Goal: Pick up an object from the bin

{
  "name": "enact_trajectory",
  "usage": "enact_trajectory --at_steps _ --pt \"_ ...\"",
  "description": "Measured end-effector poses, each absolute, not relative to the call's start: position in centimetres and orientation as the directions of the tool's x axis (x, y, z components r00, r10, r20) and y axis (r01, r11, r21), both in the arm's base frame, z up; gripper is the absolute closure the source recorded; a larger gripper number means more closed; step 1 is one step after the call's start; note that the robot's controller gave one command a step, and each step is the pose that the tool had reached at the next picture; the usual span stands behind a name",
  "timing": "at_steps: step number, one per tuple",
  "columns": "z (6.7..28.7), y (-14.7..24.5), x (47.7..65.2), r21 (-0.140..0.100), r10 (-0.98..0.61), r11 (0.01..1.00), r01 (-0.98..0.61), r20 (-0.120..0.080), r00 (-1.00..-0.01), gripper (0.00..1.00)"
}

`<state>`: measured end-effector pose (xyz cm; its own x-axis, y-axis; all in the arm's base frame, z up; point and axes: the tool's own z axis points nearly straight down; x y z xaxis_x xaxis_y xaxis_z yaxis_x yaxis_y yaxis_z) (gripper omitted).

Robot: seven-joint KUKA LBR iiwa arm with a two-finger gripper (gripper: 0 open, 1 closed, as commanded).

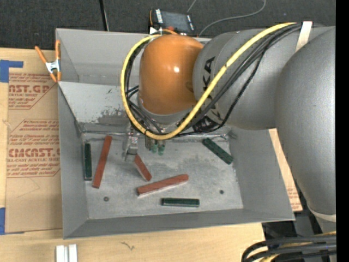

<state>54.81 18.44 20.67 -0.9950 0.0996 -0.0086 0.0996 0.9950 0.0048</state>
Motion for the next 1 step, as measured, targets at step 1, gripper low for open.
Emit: enact_trajectory --at_steps 1 --pt "20.15 18.36 54.66 0.002 0.1 0.995 0.1 -0.002 -0.995 0.0"
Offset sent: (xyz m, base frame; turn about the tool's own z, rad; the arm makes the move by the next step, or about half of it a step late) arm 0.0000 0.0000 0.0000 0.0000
